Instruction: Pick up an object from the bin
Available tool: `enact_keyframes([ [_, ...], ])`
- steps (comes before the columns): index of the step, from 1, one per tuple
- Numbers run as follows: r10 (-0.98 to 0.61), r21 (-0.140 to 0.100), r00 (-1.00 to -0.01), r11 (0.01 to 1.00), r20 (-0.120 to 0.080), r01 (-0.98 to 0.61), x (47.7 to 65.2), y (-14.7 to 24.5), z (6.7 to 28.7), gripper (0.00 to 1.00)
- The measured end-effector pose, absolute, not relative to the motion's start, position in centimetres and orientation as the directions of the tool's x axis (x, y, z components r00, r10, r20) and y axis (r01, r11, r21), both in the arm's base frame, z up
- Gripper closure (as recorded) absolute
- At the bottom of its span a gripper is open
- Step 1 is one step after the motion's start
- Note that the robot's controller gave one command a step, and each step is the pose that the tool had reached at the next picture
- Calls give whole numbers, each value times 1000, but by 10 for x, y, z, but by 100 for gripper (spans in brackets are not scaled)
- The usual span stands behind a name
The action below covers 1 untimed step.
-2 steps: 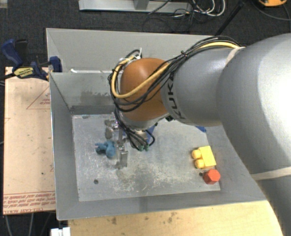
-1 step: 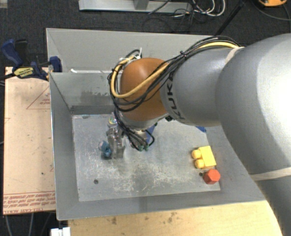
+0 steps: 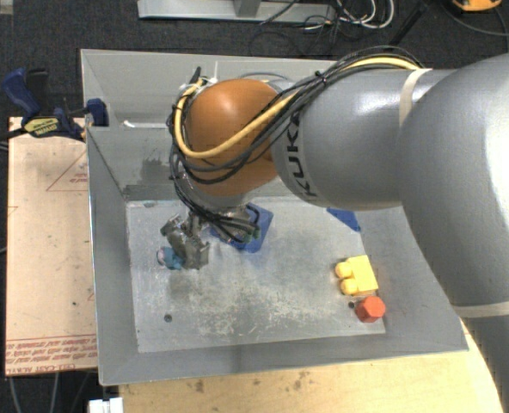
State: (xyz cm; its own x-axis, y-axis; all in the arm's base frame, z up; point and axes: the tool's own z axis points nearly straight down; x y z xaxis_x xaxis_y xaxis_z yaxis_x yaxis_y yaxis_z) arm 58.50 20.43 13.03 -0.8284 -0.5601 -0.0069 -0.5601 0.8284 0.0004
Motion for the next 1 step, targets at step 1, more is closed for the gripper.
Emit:
enact_keyframes([
  [1,-527,-1,-849,850,-15,-527,604,233,218,100],
])
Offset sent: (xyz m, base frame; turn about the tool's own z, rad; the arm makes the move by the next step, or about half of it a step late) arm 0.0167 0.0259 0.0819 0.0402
